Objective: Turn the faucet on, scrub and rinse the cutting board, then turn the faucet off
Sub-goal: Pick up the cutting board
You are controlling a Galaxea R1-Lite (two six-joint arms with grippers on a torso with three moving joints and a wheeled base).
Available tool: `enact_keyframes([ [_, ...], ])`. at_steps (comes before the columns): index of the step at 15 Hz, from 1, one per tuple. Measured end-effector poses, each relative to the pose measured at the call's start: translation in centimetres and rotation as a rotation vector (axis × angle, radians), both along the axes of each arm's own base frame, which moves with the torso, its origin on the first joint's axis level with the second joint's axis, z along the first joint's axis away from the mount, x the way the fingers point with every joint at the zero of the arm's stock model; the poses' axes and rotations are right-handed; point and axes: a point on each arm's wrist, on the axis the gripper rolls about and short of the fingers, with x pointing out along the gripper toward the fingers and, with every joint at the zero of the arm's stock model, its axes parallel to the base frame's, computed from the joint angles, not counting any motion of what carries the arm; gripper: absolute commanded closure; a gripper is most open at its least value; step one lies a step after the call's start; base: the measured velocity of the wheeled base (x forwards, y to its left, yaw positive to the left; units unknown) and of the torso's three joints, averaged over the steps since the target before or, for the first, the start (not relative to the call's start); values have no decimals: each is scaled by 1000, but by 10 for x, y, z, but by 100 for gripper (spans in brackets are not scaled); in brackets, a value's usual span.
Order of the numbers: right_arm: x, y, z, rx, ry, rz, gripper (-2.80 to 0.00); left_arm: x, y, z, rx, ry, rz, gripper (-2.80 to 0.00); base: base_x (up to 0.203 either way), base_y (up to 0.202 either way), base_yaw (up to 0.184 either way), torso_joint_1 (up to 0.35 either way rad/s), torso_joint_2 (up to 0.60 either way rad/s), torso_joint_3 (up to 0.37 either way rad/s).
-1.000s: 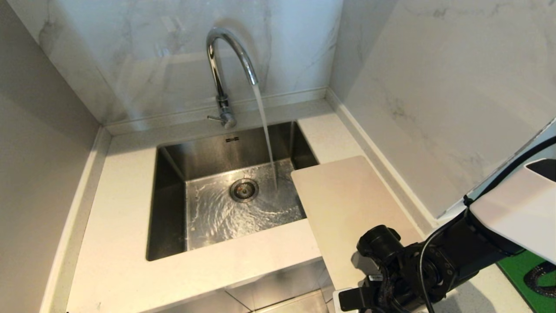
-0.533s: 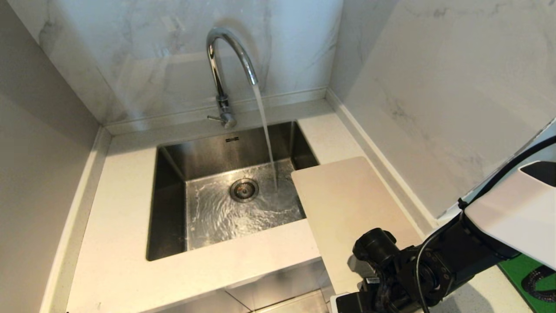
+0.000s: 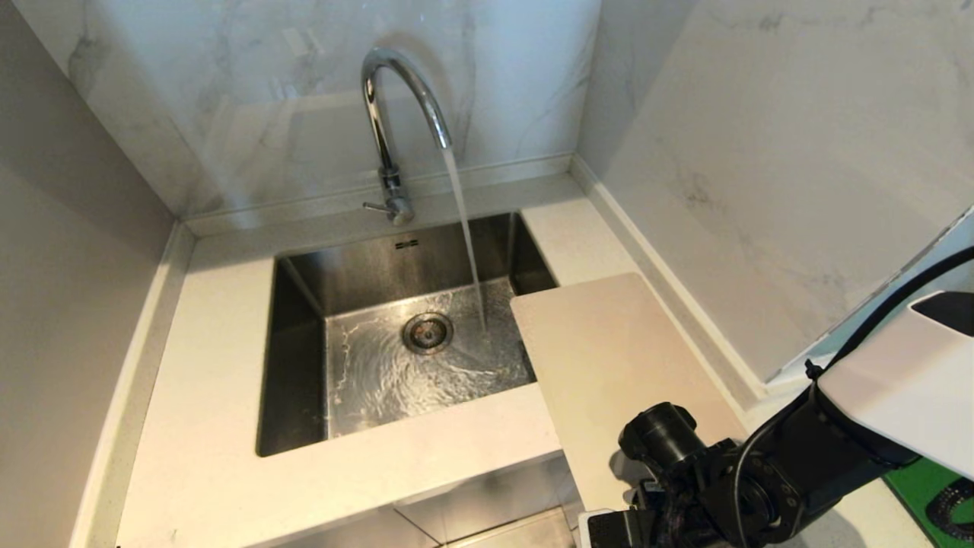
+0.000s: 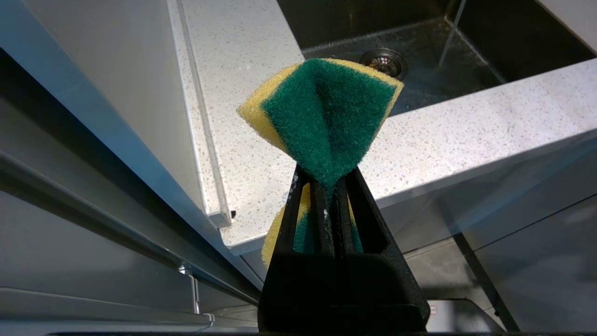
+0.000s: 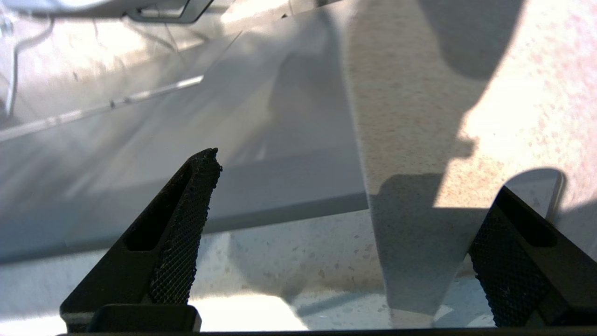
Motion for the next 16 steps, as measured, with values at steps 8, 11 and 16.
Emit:
enact_keyframes([
  [8,-1,6,-14,30,-43,-8,-280,0,0,0,0,0,0,0,0,0,0,0,0,0],
  [11,0,8,-21,45,-56,-28,-280,0,0,0,0,0,0,0,0,0,0,0,0,0],
  [16,-1,8,-26,9,-56,-34,-280,0,0,0,0,0,0,0,0,0,0,0,0,0],
])
